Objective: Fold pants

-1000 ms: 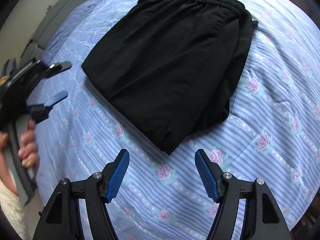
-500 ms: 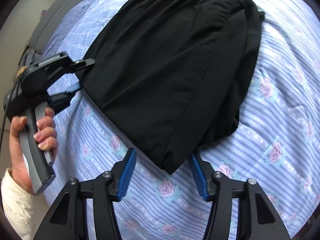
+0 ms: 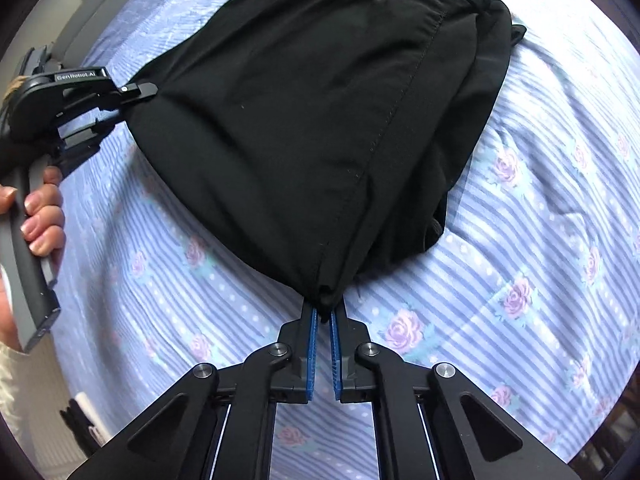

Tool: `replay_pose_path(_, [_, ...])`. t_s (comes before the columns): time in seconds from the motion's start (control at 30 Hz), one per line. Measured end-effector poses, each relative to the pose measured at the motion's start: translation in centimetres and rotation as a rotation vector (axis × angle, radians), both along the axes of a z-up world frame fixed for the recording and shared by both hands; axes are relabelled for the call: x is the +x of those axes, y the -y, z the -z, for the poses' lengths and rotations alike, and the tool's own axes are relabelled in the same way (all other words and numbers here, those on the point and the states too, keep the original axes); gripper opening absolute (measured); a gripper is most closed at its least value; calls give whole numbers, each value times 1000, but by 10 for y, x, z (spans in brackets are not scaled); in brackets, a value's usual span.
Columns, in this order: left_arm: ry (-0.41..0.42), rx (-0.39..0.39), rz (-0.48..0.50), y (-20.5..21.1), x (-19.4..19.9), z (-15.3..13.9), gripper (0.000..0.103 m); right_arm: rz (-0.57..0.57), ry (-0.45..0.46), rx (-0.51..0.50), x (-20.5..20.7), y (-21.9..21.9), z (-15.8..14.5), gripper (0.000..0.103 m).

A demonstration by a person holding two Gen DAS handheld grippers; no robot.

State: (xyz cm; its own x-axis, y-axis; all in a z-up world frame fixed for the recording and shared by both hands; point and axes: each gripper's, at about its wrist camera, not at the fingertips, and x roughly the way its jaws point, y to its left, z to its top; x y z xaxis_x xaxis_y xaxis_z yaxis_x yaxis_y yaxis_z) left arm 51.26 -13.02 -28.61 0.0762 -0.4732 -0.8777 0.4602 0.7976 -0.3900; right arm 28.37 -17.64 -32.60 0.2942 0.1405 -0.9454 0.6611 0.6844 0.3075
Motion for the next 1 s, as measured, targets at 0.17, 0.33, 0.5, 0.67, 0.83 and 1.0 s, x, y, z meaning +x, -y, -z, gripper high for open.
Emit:
replay_pose_path(0.17, [109, 82, 75, 3, -12, -13, 20, 55, -35, 56, -21, 0, 6, 3])
replay_pose_path(0.33, [256, 116, 100, -15, -24, -48, 57, 121, 85, 24, -35, 4, -27, 60])
replay_pose_path(0.5, [241, 96, 140, -47, -28, -62, 61, 231, 201, 69, -38, 11, -36, 74])
replay_pose_path(0.67, [162, 88, 158, -73, -33, -44, 61, 332, 240, 217, -36, 0, -3, 74])
replay_pose_path(0.83, [125, 85, 185, -81, -40, -25, 61, 425, 299, 316, -37, -18, 26, 74])
replay_pose_path(1.0, [81, 25, 169, -78, -36, -15, 61, 564, 398, 284, -44, -30, 38, 80])
